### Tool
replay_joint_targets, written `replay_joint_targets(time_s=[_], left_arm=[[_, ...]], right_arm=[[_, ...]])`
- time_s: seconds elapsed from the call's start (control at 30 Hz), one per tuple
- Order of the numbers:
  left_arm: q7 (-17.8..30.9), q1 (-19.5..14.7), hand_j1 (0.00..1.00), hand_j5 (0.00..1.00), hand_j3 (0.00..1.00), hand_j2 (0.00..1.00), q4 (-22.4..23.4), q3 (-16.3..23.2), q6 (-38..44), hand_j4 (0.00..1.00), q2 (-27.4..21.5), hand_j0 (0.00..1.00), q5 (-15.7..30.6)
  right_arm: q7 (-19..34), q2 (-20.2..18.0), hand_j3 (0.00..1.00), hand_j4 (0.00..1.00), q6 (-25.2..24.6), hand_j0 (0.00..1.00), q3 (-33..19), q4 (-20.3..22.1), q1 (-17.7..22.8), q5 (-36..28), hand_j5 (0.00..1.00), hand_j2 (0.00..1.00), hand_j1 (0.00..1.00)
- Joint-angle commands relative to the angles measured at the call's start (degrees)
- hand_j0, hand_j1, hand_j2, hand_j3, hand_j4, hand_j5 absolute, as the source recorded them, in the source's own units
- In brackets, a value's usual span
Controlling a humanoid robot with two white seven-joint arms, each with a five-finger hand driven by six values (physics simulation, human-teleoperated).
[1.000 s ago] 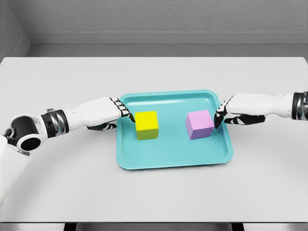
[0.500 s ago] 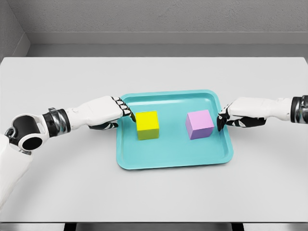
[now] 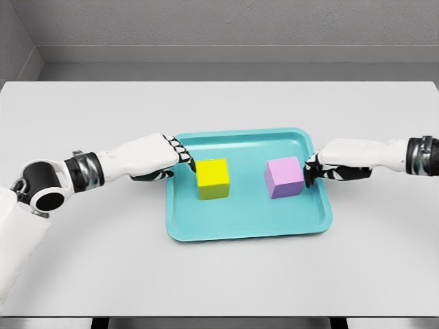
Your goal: Push two cubes
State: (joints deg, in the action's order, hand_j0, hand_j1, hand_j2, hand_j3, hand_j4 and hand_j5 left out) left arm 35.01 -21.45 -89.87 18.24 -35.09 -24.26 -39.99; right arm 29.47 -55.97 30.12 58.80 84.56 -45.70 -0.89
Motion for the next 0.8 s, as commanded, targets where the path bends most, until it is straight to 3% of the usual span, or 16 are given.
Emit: replay_joint_targets(time_s=[0.0,0.77], left_arm=[[-0.01,0.00,0.63,0.63,0.63,0.63,0.05,0.04,0.09,0.63,0.35,0.63,0.00],[-0.01,-1.05,0.63,0.63,0.63,0.63,2.86,0.39,0.09,0.63,2.28,0.63,-0.44]], right_arm=[[0.06,0.42,0.42,0.42,-0.32,0.42,0.00,0.07,0.00,-0.26,0.42,0.42,0.42],[-0.03,2.97,0.40,0.40,0.47,0.40,-0.09,0.78,-0.35,-0.25,0.40,0.40,0.40]])
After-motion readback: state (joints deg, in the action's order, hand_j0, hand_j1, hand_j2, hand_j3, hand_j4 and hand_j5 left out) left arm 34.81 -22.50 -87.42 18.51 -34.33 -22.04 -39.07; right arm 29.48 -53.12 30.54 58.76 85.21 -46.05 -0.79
